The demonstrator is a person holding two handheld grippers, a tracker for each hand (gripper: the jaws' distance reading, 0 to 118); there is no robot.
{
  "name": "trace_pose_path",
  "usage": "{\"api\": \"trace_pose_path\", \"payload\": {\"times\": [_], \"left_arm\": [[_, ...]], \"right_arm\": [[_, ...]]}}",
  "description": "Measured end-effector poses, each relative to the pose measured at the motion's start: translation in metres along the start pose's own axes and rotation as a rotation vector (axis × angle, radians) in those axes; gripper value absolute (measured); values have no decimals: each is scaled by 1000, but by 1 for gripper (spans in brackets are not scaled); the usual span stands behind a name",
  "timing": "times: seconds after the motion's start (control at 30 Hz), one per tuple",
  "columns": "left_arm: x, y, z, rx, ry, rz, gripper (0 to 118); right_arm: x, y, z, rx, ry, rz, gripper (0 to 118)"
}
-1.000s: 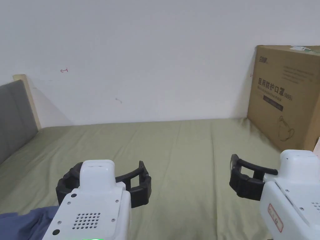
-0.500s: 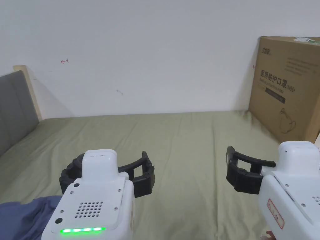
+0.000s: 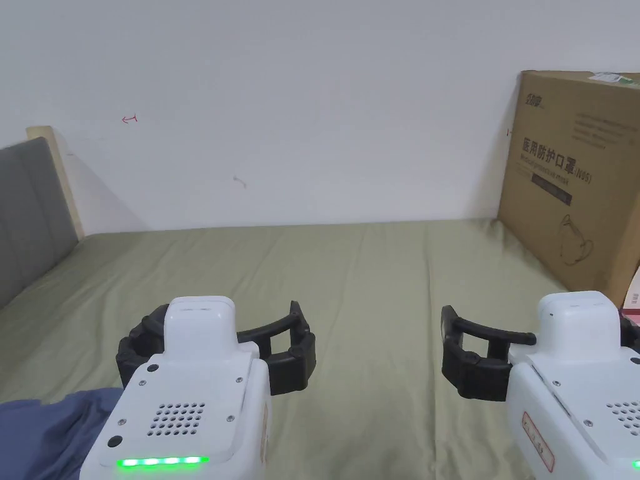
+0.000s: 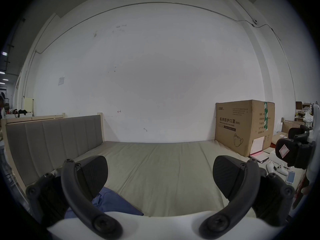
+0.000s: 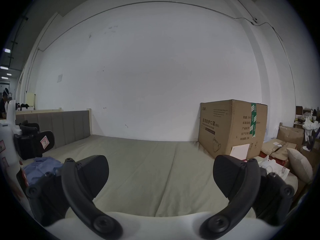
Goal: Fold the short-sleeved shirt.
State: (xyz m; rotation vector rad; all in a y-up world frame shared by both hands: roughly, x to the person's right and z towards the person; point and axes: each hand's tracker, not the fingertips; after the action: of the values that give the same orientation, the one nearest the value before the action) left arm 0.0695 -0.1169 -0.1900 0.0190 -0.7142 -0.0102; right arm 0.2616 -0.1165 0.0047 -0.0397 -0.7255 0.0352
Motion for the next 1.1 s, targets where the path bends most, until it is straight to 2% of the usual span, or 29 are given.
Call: {"api": "trace_pose_path", "payload": {"times": [0.07,0.1,0.13,0.17,0.2,0.23,0.27,0.3,0.47,0.7,0.83,0.97,1.1], "left_arm": [[-1,0,-1,-17,2,2,116],[-3,-1,0,-18,5,7,109],[-4,-2,2,-15,3,13,93],[-6,-3,3,-15,2,18,57],[-6,-3,2,-27,7,17,28],[-6,-4,1,-44,15,11,8],[-7,-5,1,-50,32,6,7],[-8,-6,2,-47,34,9,6],[-6,-6,3,-47,26,9,6],[-10,-8,3,-82,40,6,5],[-58,-11,24,-94,145,5,5],[-129,-12,58,-88,340,-9,5],[-171,-13,87,-89,474,-31,5]], "right_arm": [[2,-1,0,-5,0,-9,112],[3,-1,1,-1,-10,-24,102],[5,-2,3,6,-22,-40,77],[8,-1,2,-4,-31,-53,20],[13,-2,-3,-44,-40,-86,2],[18,-3,-5,-64,-45,-111,2],[25,-4,-7,-82,8,-158,2],[31,-5,-9,-100,39,-189,2],[35,-7,-6,-81,-22,-158,0],[32,-4,-9,-78,-25,-151,0],[-4,-9,-31,-106,75,-115,0],[-70,-10,-53,-145,267,-134,0],[-131,-4,-55,-125,416,-66,0]]}}
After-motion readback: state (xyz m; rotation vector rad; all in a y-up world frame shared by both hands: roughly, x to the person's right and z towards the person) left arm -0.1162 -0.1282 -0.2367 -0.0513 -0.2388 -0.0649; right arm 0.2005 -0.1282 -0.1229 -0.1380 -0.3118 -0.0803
